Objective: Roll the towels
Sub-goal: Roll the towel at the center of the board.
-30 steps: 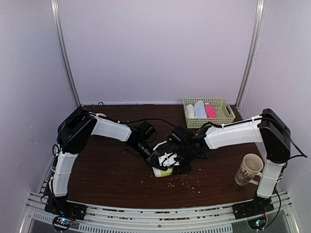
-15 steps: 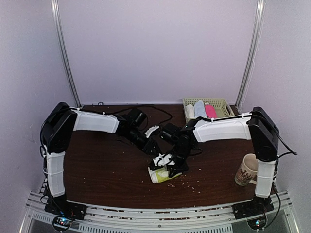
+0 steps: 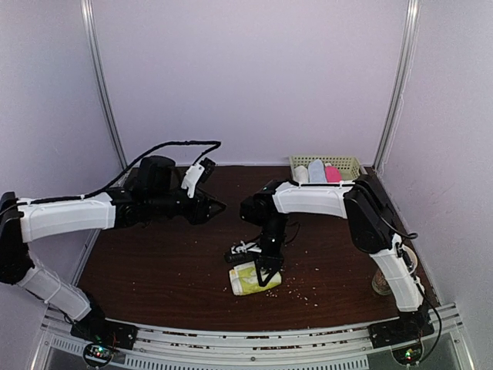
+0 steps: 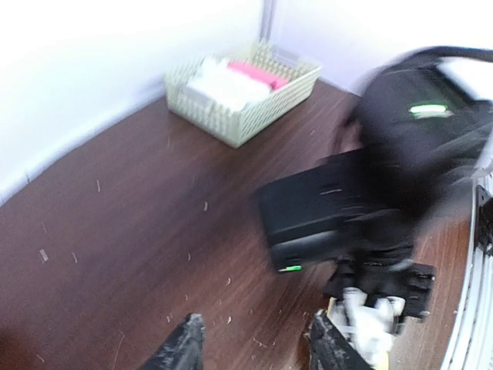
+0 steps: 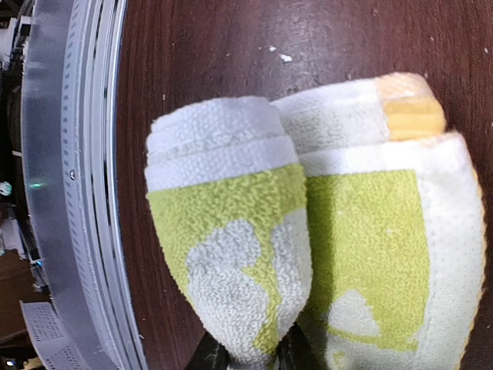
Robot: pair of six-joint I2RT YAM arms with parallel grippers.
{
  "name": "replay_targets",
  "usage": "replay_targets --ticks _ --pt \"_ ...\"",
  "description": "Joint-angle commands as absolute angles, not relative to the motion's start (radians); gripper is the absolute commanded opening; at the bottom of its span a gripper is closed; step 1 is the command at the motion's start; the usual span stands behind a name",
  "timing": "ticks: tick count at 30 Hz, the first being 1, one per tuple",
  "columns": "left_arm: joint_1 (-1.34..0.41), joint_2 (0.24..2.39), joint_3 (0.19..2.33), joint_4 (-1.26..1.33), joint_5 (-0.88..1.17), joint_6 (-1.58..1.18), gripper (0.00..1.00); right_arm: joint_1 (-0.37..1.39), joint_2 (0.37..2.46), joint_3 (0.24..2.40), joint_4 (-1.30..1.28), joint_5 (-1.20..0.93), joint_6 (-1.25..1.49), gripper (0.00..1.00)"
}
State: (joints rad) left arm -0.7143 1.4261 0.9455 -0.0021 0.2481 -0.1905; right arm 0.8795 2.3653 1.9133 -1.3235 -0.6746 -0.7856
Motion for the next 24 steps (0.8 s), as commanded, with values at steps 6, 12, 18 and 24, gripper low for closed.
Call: replay_targets --ticks 6,12,18,24 --pt "-1.056 1.403 0.98 -0.115 0.023 0.205 0.5 0.859 2.547 1.948 -1.358 -0.559 -0.696 0.19" --pt "-1.144 1.526 1.03 -0.222 -0.009 0.296 0.49 0.855 2.555 1.947 -1.357 -0.553 -0.685 0.2" --pt "-1.156 1.704 1.104 -0.28 0.105 0.285 0.49 0.854 2.553 1.942 -1.357 -0.549 -0.678 0.21" --pt "-1.158 1.824 1.151 -0.305 0.12 0.242 0.48 0.854 2.541 1.935 -1.356 -0.543 -0.68 0.23"
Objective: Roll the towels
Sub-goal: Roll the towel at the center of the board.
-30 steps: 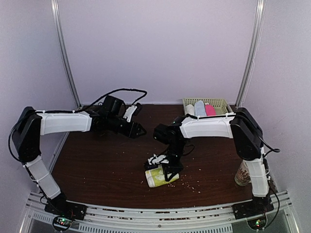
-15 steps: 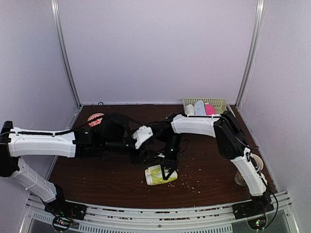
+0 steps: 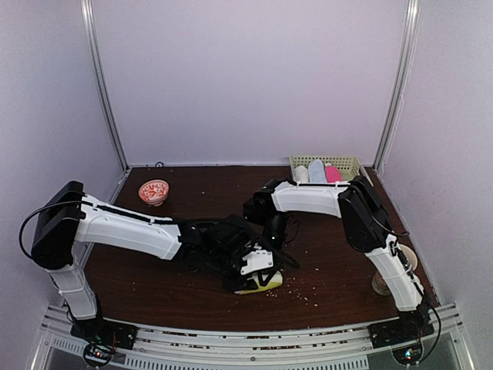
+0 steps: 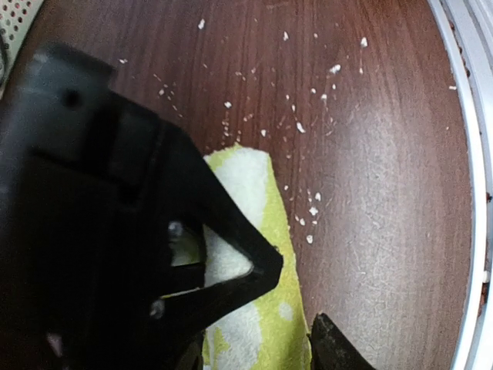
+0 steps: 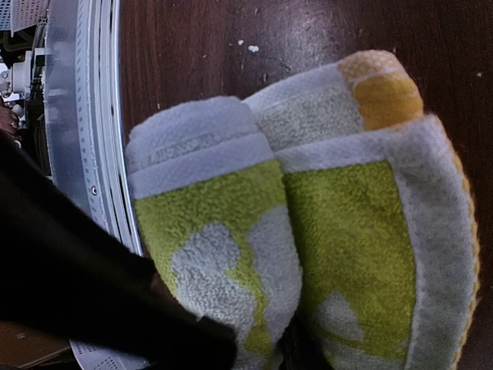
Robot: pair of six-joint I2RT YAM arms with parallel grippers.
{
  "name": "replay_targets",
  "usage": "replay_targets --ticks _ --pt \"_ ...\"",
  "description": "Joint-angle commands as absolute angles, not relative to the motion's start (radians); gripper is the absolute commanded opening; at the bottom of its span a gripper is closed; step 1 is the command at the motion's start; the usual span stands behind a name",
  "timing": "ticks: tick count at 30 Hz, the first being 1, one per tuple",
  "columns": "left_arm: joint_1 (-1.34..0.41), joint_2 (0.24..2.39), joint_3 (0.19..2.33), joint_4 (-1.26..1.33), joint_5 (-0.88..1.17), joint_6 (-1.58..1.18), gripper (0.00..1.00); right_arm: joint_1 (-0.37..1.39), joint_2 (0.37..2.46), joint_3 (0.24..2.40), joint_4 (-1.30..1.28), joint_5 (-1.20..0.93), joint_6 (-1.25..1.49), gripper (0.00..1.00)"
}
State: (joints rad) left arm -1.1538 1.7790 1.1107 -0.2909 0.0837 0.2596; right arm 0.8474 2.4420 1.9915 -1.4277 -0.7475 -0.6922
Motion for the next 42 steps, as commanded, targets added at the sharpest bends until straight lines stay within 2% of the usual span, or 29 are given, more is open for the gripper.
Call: replay_targets --ticks 1,8,14,15,19,22,29,36,42 --pt "-1.158 1.831 1.153 -0.304 0.126 0.236 0.48 0.855 2.54 1.934 -1.355 -0.542 -0.681 0.23" --pt "-1.158 1.873 1.147 -0.295 0.057 0.213 0.44 0.855 2.539 1.933 -1.351 -0.543 -0.683 0.24" --pt "-1.158 1.883 1.137 -0.284 0.024 0.212 0.24 0.852 2.511 1.917 -1.35 -0.555 -0.698 0.26" --pt "-1.158 1.885 1.137 -0.285 0.023 0.214 0.2 0.849 2.499 1.914 -1.353 -0.56 -0.709 0.29" --pt "-1.157 1.888 1.137 -0.295 0.026 0.216 0.1 0.836 2.395 1.881 -1.358 -0.598 -0.745 0.5" --pt "-1.142 1.871 1.135 -0.294 0.074 0.201 0.05 0.819 2.272 1.856 -1.358 -0.622 -0.773 0.56" --pt "-1.041 1.875 1.181 -0.324 0.308 0.164 0.03 0.686 2.096 1.854 -1.358 -0.657 -0.723 0.56" --pt "-0.952 2.014 1.319 -0.461 0.579 0.135 0.03 0.51 1.947 1.863 -1.356 -0.713 -0.715 0.54" --pt "-0.89 2.109 1.39 -0.483 0.752 0.048 0.02 0.455 1.8 1.902 -1.296 -0.789 -0.668 0.53"
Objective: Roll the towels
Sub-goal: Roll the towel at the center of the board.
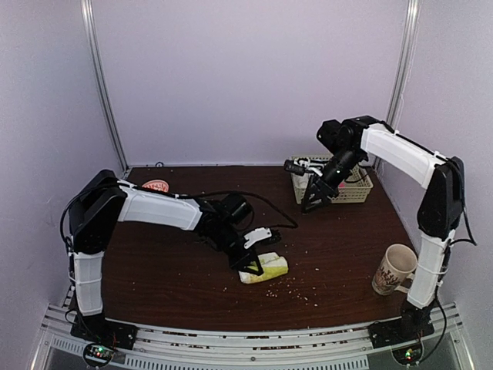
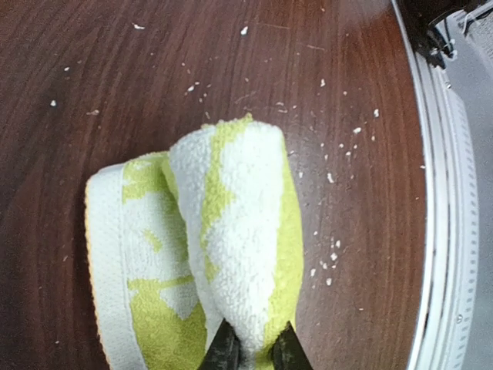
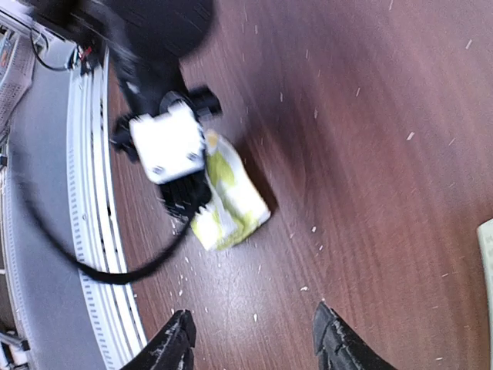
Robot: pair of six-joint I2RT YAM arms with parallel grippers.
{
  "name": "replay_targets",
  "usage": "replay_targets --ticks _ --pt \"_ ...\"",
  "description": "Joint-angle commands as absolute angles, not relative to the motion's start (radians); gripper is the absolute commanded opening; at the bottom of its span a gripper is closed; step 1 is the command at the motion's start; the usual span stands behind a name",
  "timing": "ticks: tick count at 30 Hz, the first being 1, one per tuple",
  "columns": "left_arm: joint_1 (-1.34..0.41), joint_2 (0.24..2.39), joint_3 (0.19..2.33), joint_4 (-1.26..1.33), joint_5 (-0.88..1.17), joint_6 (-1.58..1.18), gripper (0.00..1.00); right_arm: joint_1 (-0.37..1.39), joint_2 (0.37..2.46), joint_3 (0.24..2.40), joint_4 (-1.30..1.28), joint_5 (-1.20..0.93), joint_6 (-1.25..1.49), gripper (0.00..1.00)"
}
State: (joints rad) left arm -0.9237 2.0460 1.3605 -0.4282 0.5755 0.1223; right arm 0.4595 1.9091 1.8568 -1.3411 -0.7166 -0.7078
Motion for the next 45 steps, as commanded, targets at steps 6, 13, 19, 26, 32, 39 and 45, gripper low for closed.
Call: replay_targets --ticks 6,13,19,26,32,39,45 --pt "-0.815 2.216 1.4 -0.483 0.982 -0.074 0.0 0.455 1.649 1.876 -1.283 -0.821 -0.735 0.58" --pt "-0.799 2.256 1.431 -0.483 0.983 -0.111 0.0 0.643 1.55 1.607 -1.16 -0.68 -0.838 0.58" --pt "-0.793 2.268 1.449 -0.498 0.981 -0.109 0.0 0.841 1.522 1.338 -0.831 -0.287 -0.762 0.55" --pt "-0.788 2.293 1.463 -0.515 0.972 -0.102 0.01 0.953 1.559 1.146 -0.556 -0.179 -0.749 0.61" --pt "-0.786 2.299 1.468 -0.537 0.976 -0.083 0.01 1.001 1.635 1.089 -0.451 -0.126 -0.797 0.61" --pt "-0.782 2.303 1.474 -0.538 0.967 -0.075 0.02 1.007 1.743 1.084 -0.393 -0.138 -0.82 0.57" --pt "-0.782 2.272 1.471 -0.545 0.844 -0.059 0.17 1.006 1.837 1.082 -0.381 -0.117 -0.85 0.38"
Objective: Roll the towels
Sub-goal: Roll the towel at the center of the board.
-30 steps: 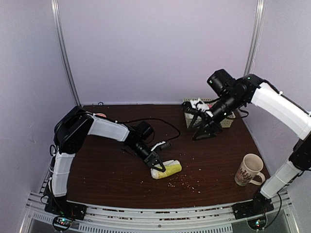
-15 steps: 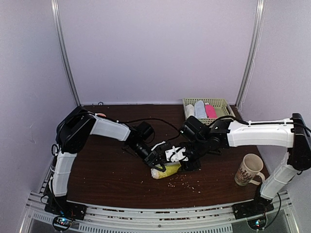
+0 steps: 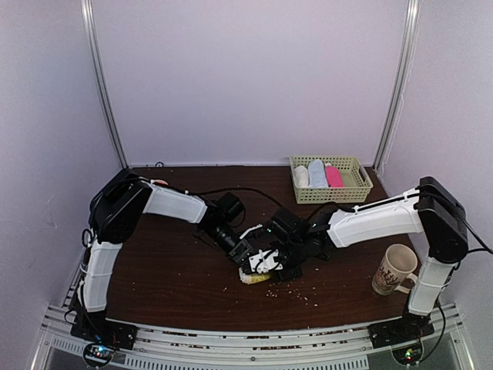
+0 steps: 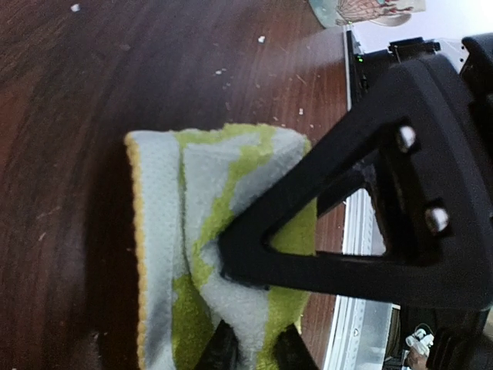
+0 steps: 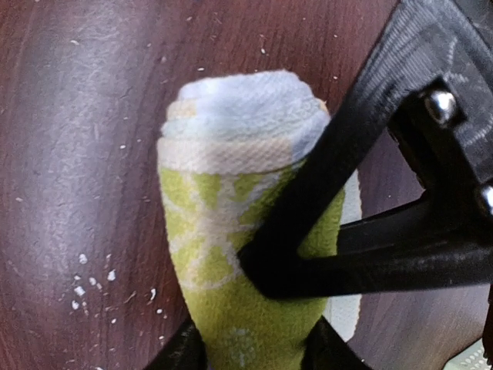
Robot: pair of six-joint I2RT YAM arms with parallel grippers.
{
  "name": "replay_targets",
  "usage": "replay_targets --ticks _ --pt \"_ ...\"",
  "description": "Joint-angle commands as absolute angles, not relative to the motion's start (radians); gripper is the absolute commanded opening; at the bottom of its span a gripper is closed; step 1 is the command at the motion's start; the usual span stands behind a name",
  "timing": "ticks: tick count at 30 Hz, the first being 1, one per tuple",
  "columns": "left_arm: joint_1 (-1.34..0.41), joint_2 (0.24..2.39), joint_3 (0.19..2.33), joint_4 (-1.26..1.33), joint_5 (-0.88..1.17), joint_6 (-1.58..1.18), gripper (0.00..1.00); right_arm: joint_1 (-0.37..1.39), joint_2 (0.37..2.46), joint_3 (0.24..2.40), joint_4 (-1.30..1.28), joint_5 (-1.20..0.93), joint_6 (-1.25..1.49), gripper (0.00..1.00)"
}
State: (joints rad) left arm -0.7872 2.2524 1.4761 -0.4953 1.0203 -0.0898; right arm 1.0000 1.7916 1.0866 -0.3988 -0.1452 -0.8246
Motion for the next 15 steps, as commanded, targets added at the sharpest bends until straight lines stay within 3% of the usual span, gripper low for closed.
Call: replay_targets --ticks 1,3,5,15 --pt "-0.782 2.263 1.469 -0.545 0.807 -0.052 0.21 1.007 1.851 1.088 -0.396 -0.119 -0.857 0.33" --pt "-0.782 2.232 1.465 -0.536 0.737 -0.046 0.28 1.005 1.875 1.113 -0.447 -0.143 -0.857 0.24" --pt "-0.782 2.172 1.444 -0.509 0.684 -0.045 0.34 1.005 1.881 1.138 -0.502 -0.192 -0.848 0.23" --pt "-0.749 1.769 1.216 -0.268 0.376 -0.099 0.39 0.978 1.941 1.289 -0.869 -0.431 -0.807 0.18"
